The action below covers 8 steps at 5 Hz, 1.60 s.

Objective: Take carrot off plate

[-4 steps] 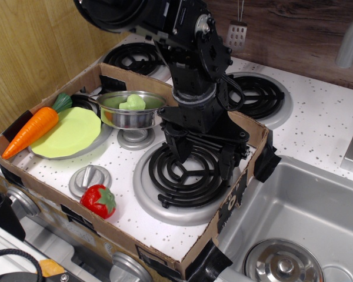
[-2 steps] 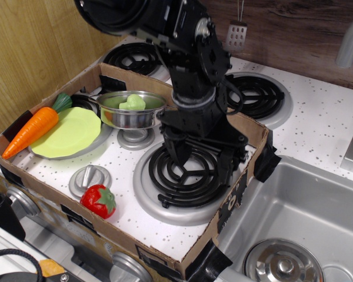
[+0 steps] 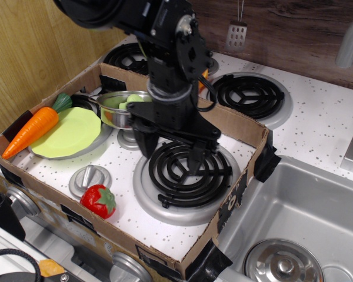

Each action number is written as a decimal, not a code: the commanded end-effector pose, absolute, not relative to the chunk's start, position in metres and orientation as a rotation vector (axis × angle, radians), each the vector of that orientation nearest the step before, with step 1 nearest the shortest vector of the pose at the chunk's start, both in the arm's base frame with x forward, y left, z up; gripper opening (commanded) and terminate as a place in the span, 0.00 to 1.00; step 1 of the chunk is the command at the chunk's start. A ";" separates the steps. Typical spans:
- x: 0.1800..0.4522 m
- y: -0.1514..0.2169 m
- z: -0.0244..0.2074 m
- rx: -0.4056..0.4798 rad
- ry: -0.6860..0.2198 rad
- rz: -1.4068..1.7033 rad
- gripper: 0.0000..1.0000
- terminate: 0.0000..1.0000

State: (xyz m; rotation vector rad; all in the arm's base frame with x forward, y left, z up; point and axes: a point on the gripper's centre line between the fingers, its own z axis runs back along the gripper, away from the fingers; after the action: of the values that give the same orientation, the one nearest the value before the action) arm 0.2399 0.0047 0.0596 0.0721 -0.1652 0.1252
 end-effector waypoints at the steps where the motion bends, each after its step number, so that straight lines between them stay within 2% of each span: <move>1: 0.246 0.055 0.077 0.100 -0.233 0.114 1.00 0.00; 2: 0.249 0.090 0.079 0.159 -0.283 0.082 1.00 0.00; 4: 0.251 0.164 0.083 0.199 -0.290 0.010 1.00 0.00; 6: 0.228 0.185 0.064 0.203 -0.280 0.040 1.00 0.00; 8: 0.232 0.198 0.060 0.220 -0.274 0.013 1.00 0.00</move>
State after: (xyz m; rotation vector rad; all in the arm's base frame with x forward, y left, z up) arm 0.2283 0.1929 0.0481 0.1948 -0.2472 0.0105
